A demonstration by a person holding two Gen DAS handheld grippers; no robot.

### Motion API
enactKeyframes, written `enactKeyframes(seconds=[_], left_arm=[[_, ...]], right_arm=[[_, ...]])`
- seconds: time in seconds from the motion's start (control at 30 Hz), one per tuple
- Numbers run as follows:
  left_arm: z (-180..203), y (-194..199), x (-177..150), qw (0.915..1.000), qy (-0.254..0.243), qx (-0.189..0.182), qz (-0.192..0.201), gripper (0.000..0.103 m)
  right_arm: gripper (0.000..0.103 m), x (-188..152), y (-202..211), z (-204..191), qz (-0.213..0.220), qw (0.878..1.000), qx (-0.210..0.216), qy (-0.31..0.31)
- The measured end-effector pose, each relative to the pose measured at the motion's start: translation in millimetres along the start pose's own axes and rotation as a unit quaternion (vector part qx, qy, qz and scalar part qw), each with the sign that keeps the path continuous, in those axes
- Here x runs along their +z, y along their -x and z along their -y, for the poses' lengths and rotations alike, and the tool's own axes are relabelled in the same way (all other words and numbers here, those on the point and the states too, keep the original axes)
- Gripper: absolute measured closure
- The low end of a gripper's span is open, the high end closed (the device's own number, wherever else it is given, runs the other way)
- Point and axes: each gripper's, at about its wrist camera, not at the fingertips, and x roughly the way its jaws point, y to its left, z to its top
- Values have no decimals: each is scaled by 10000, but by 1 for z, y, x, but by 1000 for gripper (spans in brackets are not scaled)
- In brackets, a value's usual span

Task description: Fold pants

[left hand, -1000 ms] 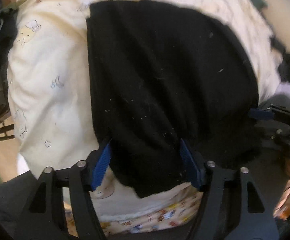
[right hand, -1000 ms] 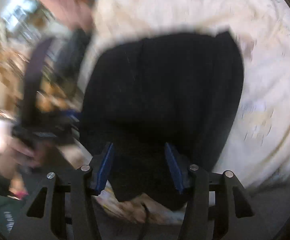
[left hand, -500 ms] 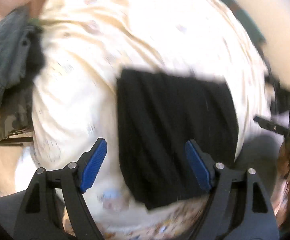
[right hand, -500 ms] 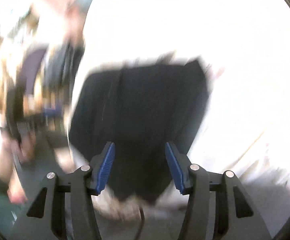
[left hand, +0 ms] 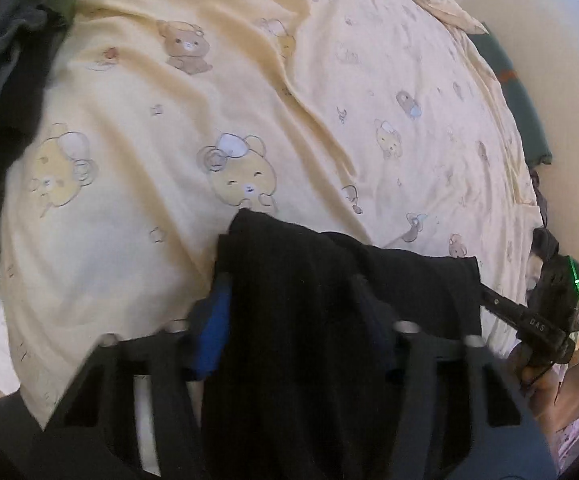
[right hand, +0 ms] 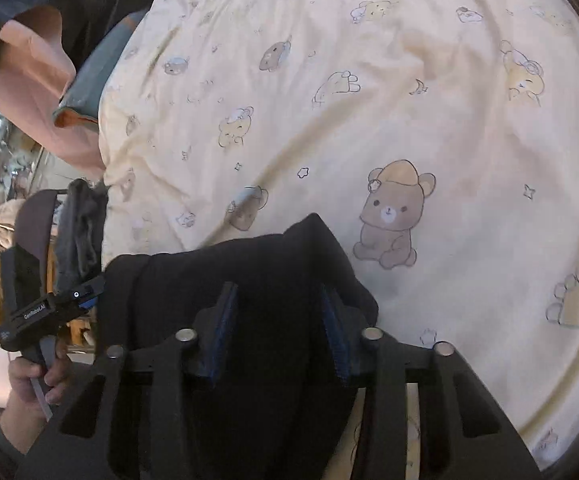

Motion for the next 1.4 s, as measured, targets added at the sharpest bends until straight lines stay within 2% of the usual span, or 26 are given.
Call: enactKeyframes(seconds=[0.03, 0.07, 0.1, 0.13, 0.2, 0.3, 0.33, 0.4, 0.47, 0.57, 0.6, 0.67, 0.77, 0.83, 0.93, 0.97, 1.0, 1.07, 1.1, 1.13, 1.2, 1.27, 1.3, 1.33, 1.37, 1.4], left_arm=[[3, -3, 2, 9999, -116, 63, -25, 89], [8, -8, 4, 9995, -254, 163, -47, 94], [11, -8, 4, 9989, -407, 246, -50, 95], [11, -6, 3, 9988, -394, 285, -51, 96], [6, 0, 0, 9989, -359, 306, -78, 96], [1, 1, -2, 9991, -305, 274, -72, 96], [3, 0, -4, 9986, -408, 314, -78, 96], [3, 0, -5, 9986, -404, 345, -59, 96], [6, 3, -7, 9981, -478, 376, 5, 95], [11, 11, -8, 9963, -539, 657, 146, 82], [10, 17, -9, 9961, -477, 715, 195, 74], [6, 33, -8, 9965, -337, 609, 454, 72], [4, 52, -1, 9953, -136, 131, 951, 72], [15, 40, 8, 9963, -260, -252, 781, 72], [26, 1, 12, 9987, -405, -256, 179, 72], [22, -11, 12, 9995, -308, -30, 34, 72], [17, -18, 13, 9998, -177, 45, 1, 73], [3, -28, 15, 9995, 8, 290, -90, 82], [-5, -27, 17, 9991, 91, 395, -75, 97], [-12, -25, 19, 9986, 166, 496, -33, 101], [-30, -15, 20, 9964, 460, 703, 124, 101], [-51, 0, 20, 9857, 782, 1462, 309, 80], [-58, 6, 19, 9856, 946, 1344, 392, 64], [-63, 10, 20, 9877, 1143, 990, 407, 64], [-64, 13, 22, 9895, 1206, 695, 381, 64], [-59, 16, 25, 9911, 1131, 569, 423, 62]], right_arm=[[101, 2, 2, -2, 47, 10000, 51, 64], [101, 4, 7, -4, 173, 9997, 49, 153], [102, 4, 13, -7, 334, 9991, 13, 273], [102, 4, 19, -9, 456, 9983, 119, 355], [102, 1, 36, -14, 813, 9954, 15, 505], [103, 3, 42, 3, 1054, 9936, -389, 125], [103, 5, 38, 5, 988, 9941, -448, 68], [103, 6, 25, 5, 846, 9924, -889, 76], [103, 7, 18, -1, 825, 9916, -981, 183], [100, 6, 13, 11, 510, 9943, -934, -110], [99, 5, 13, 17, 387, 9949, -868, -332], [94, 3, 28, 19, 502, 9936, -871, -510], [94, 1, 51, 0, 698, 9947, -669, -360], [94, 2, 59, -29, 751, 9965, -375, 5], [94, 2, 36, -70, 350, 9983, 44, 473], [94, 3, 18, -80, 133, 9982, 209, 554], [94, 2, 6, -83, 46, 9981, 224, 572], [98, 1, -23, -80, -141, 9984, 198, 504], [100, 1, -36, -74, -215, 9989, 103, 395], [103, 0, -40, -67, -212, 9993, -14, 292], [103, -2, -35, -51, 19, 9982, -546, 241], [103, -4, -17, -34, 351, 9924, -1158, 225], [93, -5, -8, -22, 377, 9877, -1514, 116], [94, -6, -3, -15, 342, 9892, -1423, 40], [94, -6, 3, -8, 311, 9942, -1032, -50], [94, -8, 10, -6, 333, 9969, -715, -79]])
